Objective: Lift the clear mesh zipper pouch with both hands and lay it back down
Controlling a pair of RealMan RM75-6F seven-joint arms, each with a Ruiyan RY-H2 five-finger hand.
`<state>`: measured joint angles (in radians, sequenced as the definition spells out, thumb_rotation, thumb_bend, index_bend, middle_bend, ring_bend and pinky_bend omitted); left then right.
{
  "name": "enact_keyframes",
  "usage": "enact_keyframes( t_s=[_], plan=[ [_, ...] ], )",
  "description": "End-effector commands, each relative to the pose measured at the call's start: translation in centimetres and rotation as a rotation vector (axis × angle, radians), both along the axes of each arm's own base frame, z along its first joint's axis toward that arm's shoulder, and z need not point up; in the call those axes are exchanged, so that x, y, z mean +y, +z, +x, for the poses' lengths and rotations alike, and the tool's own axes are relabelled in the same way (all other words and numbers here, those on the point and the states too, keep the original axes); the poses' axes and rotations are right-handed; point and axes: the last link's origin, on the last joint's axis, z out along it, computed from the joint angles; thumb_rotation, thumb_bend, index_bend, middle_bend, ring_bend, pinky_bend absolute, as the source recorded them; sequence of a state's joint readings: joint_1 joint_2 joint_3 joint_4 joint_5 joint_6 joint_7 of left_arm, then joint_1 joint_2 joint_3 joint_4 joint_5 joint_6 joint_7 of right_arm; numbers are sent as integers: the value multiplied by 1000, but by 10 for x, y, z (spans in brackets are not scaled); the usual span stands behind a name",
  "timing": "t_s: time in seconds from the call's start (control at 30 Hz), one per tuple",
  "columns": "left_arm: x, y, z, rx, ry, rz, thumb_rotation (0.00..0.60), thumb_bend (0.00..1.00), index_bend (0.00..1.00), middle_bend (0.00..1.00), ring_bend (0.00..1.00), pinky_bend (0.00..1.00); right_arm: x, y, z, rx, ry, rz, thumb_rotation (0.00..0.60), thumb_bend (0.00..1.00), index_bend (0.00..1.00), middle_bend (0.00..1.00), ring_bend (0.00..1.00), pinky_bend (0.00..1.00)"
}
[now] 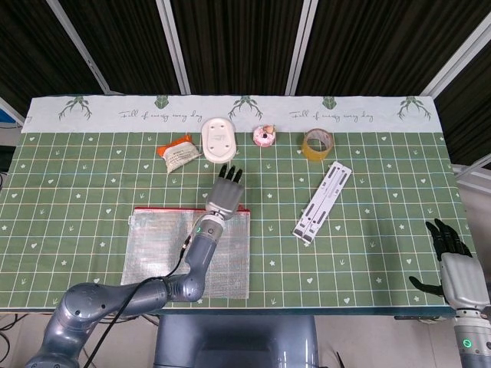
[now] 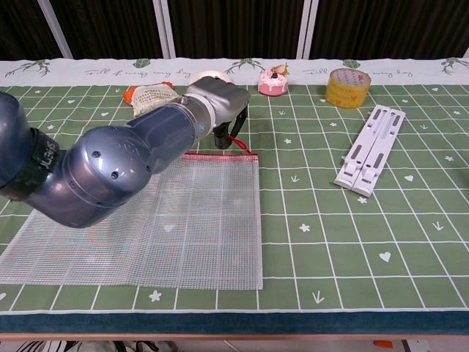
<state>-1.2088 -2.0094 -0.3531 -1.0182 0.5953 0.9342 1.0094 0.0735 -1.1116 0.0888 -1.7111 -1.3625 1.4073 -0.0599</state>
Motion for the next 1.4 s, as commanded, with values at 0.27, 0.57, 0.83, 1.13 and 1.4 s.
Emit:
enact_keyframes(
  t_s=[0.27,0.57,0.83,1.13,1.4],
  plan=[
    [-3,57,48,-112,-117,45,600,463,607,96,0,0,0,0,4,-78,-41,16,600,181,0,0,0,200],
    [-15,99,87,-179,-200,42,600,469,607,96,0,0,-16,-1,38,-384,-136,24,600,283,100,4,0,208],
    [-26,115,102,-240,-195,26,600,469,606,96,0,0,-58,-8,94,-592,-143,36,600,296,270,57,4,240],
    [-28,121,104,-255,-180,31,600,469,607,96,0,0,-90,-40,144,-678,-196,122,600,318,380,83,4,240],
    [-30,127,107,-270,-184,28,600,469,607,96,0,0,-110,-74,180,-741,-244,168,600,352,407,89,4,240]
  ],
)
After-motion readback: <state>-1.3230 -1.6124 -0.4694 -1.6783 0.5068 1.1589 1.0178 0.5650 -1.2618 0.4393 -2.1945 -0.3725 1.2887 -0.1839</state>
